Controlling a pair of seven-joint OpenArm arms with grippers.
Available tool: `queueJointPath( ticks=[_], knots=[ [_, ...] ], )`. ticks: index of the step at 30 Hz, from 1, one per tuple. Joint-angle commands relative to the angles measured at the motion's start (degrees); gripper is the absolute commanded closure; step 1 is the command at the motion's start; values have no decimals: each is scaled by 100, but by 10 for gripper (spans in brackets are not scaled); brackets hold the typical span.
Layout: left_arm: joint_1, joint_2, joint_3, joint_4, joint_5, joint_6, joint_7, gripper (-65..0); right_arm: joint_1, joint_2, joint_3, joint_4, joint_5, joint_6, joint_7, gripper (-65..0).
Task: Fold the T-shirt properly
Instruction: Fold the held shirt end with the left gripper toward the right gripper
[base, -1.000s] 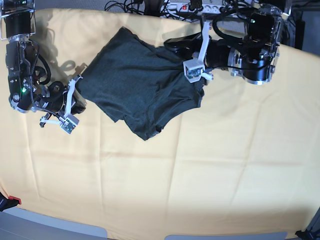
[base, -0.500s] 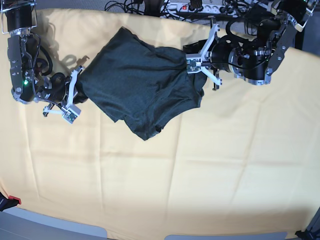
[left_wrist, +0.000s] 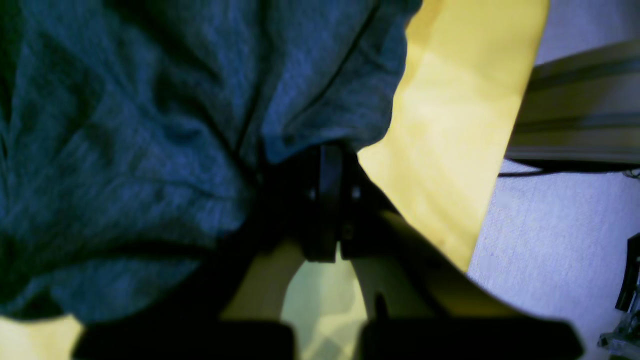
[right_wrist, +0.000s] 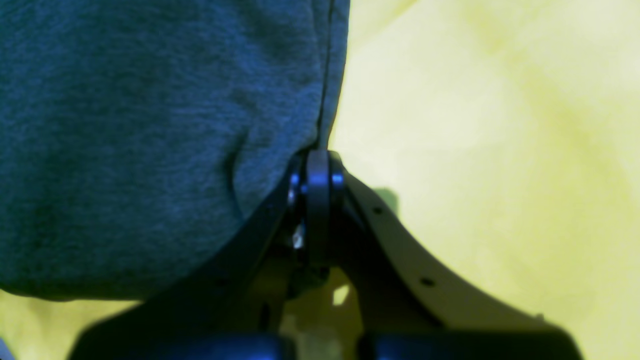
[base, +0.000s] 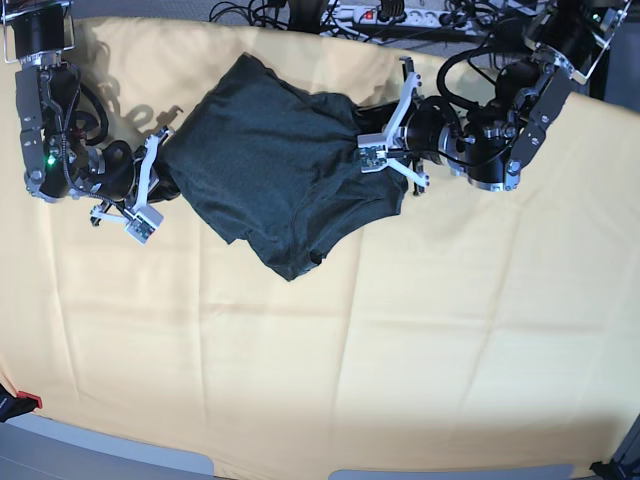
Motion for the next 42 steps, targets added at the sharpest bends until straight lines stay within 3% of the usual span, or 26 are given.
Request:
queueJointPath(
  ticks=[1, 9, 16, 21, 27, 36, 42],
  knots=[
    [-114, 31, -31, 17, -79, -28, -68, 0, 59, 85, 39, 76, 107, 10, 81, 0],
    [-398, 254, -31, -560, 13, -28, -107, 0, 44, 85, 39, 76, 140, 10, -55, 0],
    [-866, 328, -31, -1091, 192, -28, -533, 0, 13, 92, 42, 227, 560, 10, -393, 0],
    [-1231, 734, -31, -1912, 579, -28, -933, 0, -116, 101, 87, 658, 562, 10, -415, 0],
    [-1657, 1187, -7, -2448, 614, -28, -1021, 0, -417, 101, 94, 903, 566, 10, -413, 0],
    [-2240, 1576, 1182, -2922, 1991, -28, -2343, 0, -938, 94, 527, 1016, 584, -177, -417, 0],
    [-2352, 1895, 1451, -3075, 2000, -28, -2544, 0, -1486, 11, 1340, 1512, 780, -367, -413, 0]
  ],
)
